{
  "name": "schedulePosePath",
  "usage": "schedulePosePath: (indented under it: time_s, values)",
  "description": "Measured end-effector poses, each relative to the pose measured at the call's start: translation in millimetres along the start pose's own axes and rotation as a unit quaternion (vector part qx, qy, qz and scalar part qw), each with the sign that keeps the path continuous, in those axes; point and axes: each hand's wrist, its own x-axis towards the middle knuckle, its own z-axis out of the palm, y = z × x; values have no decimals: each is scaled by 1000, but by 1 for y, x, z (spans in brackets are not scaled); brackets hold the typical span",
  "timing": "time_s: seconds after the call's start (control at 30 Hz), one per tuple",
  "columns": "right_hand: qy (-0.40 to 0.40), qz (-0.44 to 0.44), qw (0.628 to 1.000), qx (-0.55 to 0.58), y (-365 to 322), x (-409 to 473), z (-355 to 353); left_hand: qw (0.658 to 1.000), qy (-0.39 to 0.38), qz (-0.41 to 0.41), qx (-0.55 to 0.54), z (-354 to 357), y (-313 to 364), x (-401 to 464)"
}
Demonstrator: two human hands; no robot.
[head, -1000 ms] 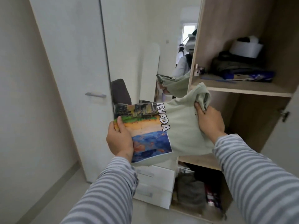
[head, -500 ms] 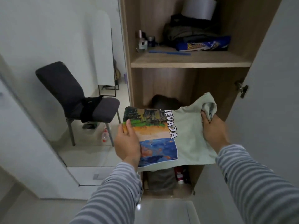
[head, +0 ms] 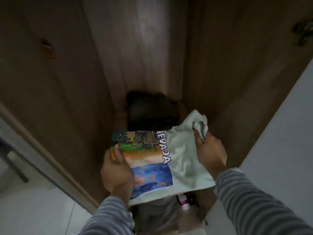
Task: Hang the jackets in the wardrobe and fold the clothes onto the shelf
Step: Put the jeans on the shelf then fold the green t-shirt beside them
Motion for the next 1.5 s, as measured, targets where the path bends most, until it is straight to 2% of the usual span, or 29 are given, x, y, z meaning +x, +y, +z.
schedulePosePath:
  time_s: [0.1,0.2,0.3,0.43,0.53,0.6,0.67,0.7,0.77,0.8,0.87,0.97,1.13,1.27,1.33,1.5]
  values:
    - [27,-4,999,-29,14,23,37,1000,3,20,8,37,-26,17]
    - [21,-12,998,-56,23,46,54,999,9,38,10,63,-43,34]
    - [52,-27,994,-94,28,63,73,999,-1,27,18,80,-54,44]
    - [10,-13,992,-128,36,67,95,993,-40,-17,112,92,-63,45]
    - [13,0,977,-214,31,67,101,979,-79,4,189,95,-64,44]
    - [33,-49,966,-253,20,66,108,965,-124,79,216,97,-57,44]
    - [41,-158,963,-216,7,60,118,935,-193,179,239,101,-49,44]
    - [18,-219,956,-194,3,55,124,914,-232,209,260,103,-48,44]
    - [-106,-284,928,-216,4,43,135,869,-299,227,323,106,-55,43]
    - [-170,-267,920,-232,11,42,137,848,-324,219,358,106,-62,42]
    - [-205,-209,923,-251,23,50,138,830,-347,178,399,105,-70,42]
    - [-183,-153,941,-239,27,58,141,833,-347,142,407,107,-68,46]
    - [-153,-163,940,-259,29,55,150,840,-323,155,408,107,-75,43]
    - [-128,-176,935,-282,28,46,146,829,-360,132,406,104,-71,44]
    - [-130,-181,929,-297,26,35,137,818,-382,121,413,96,-60,43]
    - [-182,-152,922,-307,1,6,94,809,-390,183,399,56,-27,30]
